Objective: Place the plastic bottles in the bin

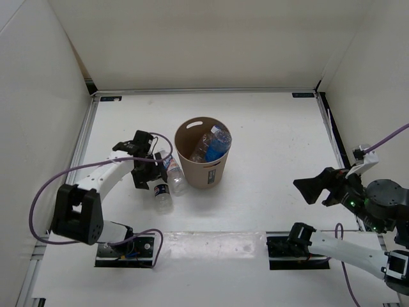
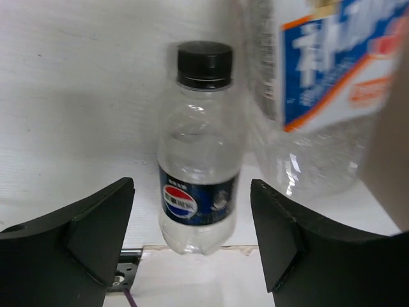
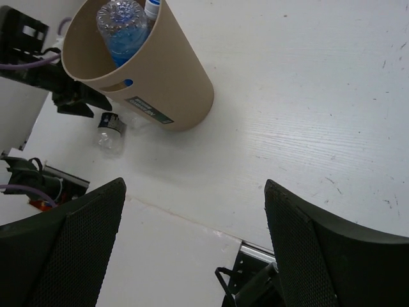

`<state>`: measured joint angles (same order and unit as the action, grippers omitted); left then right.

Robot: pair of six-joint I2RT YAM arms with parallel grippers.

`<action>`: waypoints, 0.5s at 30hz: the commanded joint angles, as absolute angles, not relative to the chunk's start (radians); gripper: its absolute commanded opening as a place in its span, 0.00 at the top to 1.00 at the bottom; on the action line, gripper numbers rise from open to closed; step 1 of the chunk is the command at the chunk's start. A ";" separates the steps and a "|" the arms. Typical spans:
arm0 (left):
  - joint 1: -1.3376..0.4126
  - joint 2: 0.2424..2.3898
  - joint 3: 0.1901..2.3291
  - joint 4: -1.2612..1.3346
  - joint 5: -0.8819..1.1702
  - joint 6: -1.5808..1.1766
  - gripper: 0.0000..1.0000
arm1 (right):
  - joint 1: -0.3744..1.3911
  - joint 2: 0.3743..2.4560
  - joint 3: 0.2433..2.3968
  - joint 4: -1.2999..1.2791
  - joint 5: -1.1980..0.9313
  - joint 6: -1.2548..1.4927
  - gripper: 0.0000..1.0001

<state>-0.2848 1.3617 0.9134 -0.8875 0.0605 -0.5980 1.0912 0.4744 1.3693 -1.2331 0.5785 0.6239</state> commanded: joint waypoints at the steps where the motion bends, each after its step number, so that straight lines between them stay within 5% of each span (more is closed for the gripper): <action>1: -0.294 1.406 0.888 -0.853 0.089 -0.580 0.16 | 1.115 0.448 1.376 -1.247 0.618 0.652 0.10; 9: -0.314 1.528 0.887 -0.811 0.114 -0.554 0.20 | 1.228 0.402 1.355 -1.269 0.707 0.727 0.10; 15: -0.316 1.483 0.865 -0.784 0.120 -0.549 0.51 | 1.317 0.365 1.350 -1.308 0.765 0.801 0.10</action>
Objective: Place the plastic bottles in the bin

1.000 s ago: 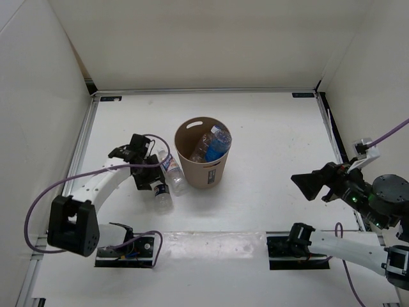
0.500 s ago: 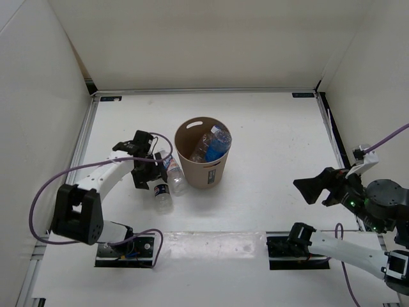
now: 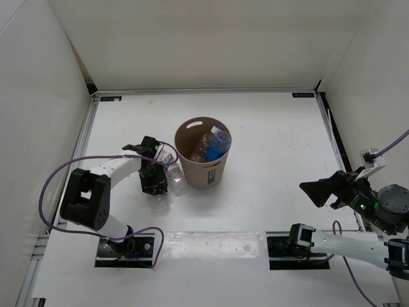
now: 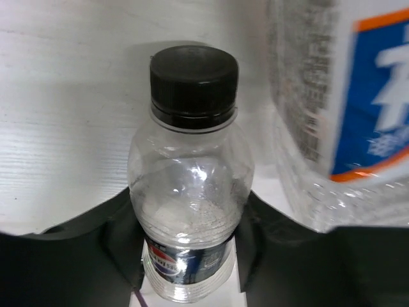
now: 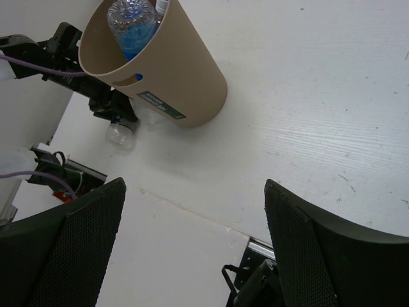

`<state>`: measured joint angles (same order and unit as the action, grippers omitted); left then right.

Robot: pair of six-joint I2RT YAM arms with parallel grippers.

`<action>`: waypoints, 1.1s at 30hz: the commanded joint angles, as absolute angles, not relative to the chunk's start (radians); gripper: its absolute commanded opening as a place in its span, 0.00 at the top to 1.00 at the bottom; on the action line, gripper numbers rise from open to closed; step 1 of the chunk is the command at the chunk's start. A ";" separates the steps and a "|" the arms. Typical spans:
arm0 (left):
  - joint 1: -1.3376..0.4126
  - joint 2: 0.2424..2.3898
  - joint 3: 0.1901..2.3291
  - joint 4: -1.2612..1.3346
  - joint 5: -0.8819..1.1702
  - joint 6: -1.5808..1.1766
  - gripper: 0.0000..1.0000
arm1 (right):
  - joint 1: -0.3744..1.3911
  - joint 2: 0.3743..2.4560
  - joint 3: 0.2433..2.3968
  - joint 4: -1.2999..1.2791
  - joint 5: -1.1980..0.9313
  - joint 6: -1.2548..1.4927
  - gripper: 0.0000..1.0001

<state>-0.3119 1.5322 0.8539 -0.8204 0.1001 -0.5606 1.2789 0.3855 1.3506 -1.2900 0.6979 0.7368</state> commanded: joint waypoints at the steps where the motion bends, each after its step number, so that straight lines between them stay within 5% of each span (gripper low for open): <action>1: -0.316 1.480 0.867 -0.781 0.129 -0.546 0.57 | 1.327 0.361 1.350 -1.324 0.779 0.811 0.10; 3: -0.318 1.462 0.867 -0.778 0.140 -0.543 0.72 | 1.351 0.350 1.348 -1.331 0.793 0.831 0.10; 9: -0.319 1.312 0.977 -0.926 0.051 -0.548 0.90 | 1.361 0.307 1.296 -1.353 0.816 0.822 0.10; 14: -0.319 1.122 1.216 -1.048 -0.119 -0.538 0.88 | 1.342 0.317 1.195 -1.332 0.830 0.805 0.10; 20: -0.322 1.019 1.353 -0.884 -0.117 -0.473 0.80 | 1.376 0.351 1.189 -1.350 0.870 0.808 0.10; 33: -0.536 1.157 1.443 -0.499 -0.169 -0.312 0.66 | 1.398 0.272 1.183 -1.356 0.887 0.848 0.10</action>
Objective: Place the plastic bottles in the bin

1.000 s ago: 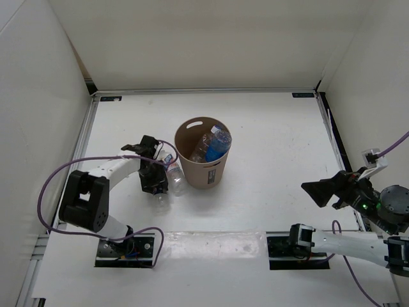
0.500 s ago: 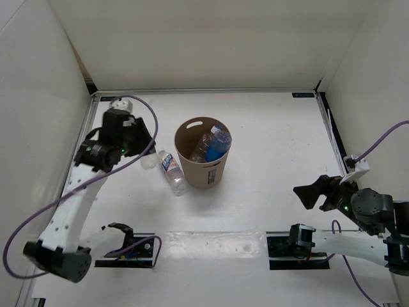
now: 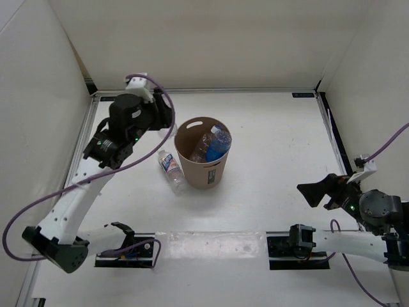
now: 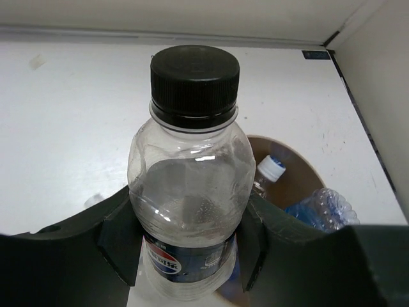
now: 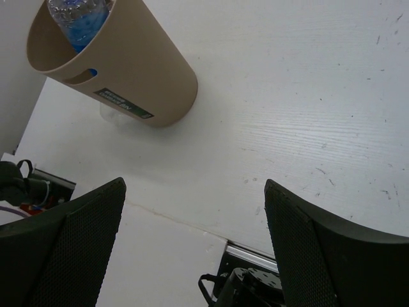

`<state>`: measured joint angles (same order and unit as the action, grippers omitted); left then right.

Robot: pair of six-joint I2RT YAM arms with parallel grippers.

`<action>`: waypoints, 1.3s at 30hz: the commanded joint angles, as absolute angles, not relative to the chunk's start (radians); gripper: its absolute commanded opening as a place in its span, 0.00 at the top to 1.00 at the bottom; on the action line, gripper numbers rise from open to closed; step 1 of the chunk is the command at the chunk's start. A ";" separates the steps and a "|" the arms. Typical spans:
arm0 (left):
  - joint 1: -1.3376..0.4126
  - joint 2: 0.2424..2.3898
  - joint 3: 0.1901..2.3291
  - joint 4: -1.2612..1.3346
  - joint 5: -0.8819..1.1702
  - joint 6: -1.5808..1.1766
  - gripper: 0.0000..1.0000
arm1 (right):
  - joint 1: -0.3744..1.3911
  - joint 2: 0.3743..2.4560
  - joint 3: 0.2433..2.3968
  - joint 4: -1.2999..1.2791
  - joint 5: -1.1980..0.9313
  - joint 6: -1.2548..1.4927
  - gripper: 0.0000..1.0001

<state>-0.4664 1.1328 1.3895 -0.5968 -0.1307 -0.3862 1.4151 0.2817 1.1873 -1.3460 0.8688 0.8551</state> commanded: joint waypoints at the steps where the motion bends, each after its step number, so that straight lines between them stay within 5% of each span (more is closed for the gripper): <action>1: -0.548 1.176 1.440 -0.464 -0.195 -0.289 0.66 | 1.390 0.281 1.175 -1.338 0.871 0.813 0.10; 21: -0.784 1.344 1.328 -0.167 -0.471 -0.161 0.46 | 1.011 0.325 1.123 -1.135 0.586 0.557 0.10; 24: -0.787 1.356 1.315 -0.160 -0.480 -0.150 0.34 | 1.014 0.321 1.121 -1.134 0.584 0.555 0.10; 27: -0.795 1.342 1.284 -0.121 -0.494 -0.117 0.00 | 1.031 0.318 1.121 -1.137 0.595 0.561 0.10; 35: -0.798 1.143 1.311 -0.169 -0.678 -0.017 0.00 | 1.126 0.305 1.134 -1.186 0.684 0.624 0.10; 39: -0.781 1.043 1.342 -0.378 -0.874 -0.193 0.00 | 1.195 0.272 1.140 -1.215 0.735 0.673 0.10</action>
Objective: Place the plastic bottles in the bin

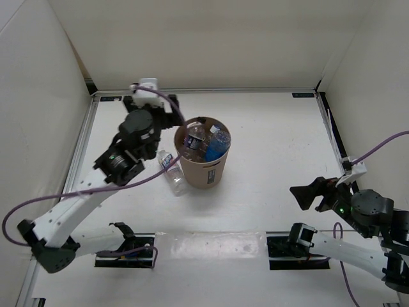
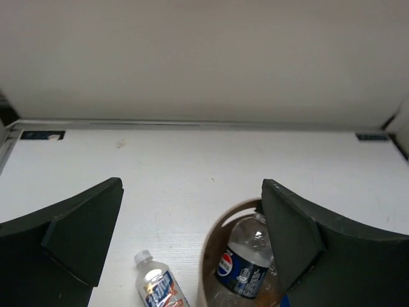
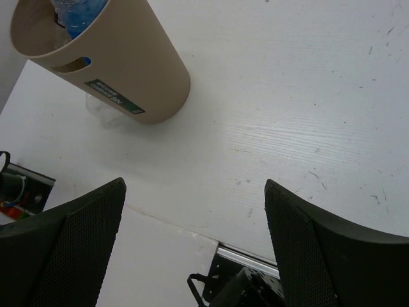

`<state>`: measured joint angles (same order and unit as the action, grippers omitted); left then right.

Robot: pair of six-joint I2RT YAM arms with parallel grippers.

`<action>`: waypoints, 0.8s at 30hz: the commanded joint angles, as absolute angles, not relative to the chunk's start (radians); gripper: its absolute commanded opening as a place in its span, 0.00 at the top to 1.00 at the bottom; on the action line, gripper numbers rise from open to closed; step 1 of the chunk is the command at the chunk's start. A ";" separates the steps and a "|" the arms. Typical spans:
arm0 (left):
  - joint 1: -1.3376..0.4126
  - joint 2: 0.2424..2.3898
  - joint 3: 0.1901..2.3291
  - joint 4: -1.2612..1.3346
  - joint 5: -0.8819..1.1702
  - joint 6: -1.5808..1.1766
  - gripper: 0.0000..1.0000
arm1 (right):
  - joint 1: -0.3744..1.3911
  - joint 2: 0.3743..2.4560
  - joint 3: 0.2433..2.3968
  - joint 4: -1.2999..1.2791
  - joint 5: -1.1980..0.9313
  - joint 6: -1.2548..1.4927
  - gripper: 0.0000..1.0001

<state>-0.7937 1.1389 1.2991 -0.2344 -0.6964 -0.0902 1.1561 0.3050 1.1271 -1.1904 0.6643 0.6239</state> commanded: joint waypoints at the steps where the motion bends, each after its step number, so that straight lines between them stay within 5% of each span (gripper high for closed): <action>1: -0.764 1.022 1.316 -0.458 -0.852 -0.230 0.00 | 1.201 0.267 1.143 -1.227 0.755 0.679 0.10; 8: -0.561 0.887 1.024 -0.661 -0.596 -0.583 0.00 | 1.284 0.193 1.146 -1.264 0.814 0.744 0.10; 11: -0.328 0.926 0.913 -0.576 -0.308 -0.664 0.00 | 1.304 0.189 1.149 -1.275 0.822 0.761 0.10; 12: -0.278 0.984 0.864 -0.552 -0.073 -0.676 0.00 | 1.305 0.187 1.149 -1.279 0.828 0.761 0.10; 15: -0.117 1.063 0.780 -0.411 0.133 -0.716 0.00 | 1.308 0.192 1.149 -1.281 0.822 0.761 0.10; 24: -0.133 1.376 0.954 -0.482 0.215 -0.650 0.00 | 1.258 0.192 1.141 -1.250 0.805 0.727 0.10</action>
